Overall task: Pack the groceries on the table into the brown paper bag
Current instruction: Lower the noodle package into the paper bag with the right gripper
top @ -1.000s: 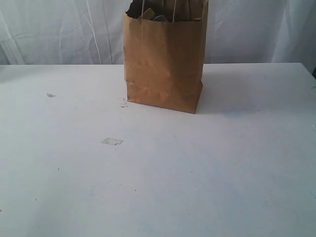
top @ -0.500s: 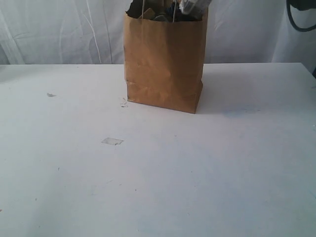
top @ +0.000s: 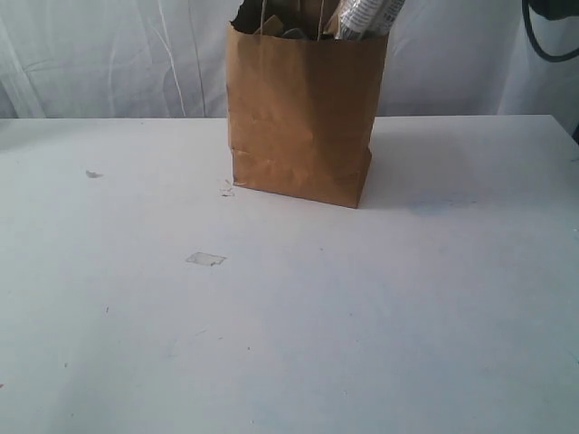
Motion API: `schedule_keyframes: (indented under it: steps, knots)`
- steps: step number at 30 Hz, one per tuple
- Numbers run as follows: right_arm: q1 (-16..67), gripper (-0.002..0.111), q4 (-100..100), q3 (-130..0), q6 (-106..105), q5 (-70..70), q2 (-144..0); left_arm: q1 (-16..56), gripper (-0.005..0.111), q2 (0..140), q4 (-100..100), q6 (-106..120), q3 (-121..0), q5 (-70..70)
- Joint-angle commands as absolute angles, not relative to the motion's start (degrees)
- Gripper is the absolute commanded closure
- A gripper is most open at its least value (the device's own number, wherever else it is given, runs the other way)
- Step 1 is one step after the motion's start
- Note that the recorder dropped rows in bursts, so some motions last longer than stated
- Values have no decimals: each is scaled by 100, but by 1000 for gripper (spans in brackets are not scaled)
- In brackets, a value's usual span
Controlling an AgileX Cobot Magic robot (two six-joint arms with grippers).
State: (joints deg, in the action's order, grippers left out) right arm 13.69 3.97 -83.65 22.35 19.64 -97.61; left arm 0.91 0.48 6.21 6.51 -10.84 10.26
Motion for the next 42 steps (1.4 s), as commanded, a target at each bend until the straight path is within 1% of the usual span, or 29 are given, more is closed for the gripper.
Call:
schedule_keyframes:
  steps: [1, 5, 10, 21, 29, 42]
  knots:
    - [1365, 108, 400, -8455, 2001, 2093, -9601, 127, 107, 0, 630, 628, -1069, 1033]
    - [1310, 108, 553, -8455, 1917, 2087, -9601, 127, 107, 0, 630, 628, -1069, 1033]
    - [1178, 108, 646, -8455, 1917, 1610, -9620, 127, 107, 0, 630, 640, -1069, 1033]
    - [1161, 108, 524, -8455, 1900, 1841, -9857, 127, 107, 0, 630, 628, -1069, 1033]
    - [1194, 93, 524, -8455, 1946, 1936, -9979, 127, 107, 0, 630, 638, -1069, 1033]
    - [1263, 93, 405, -8455, 1946, 1936, -10017, 127, 107, 0, 630, 638, -1069, 1033]
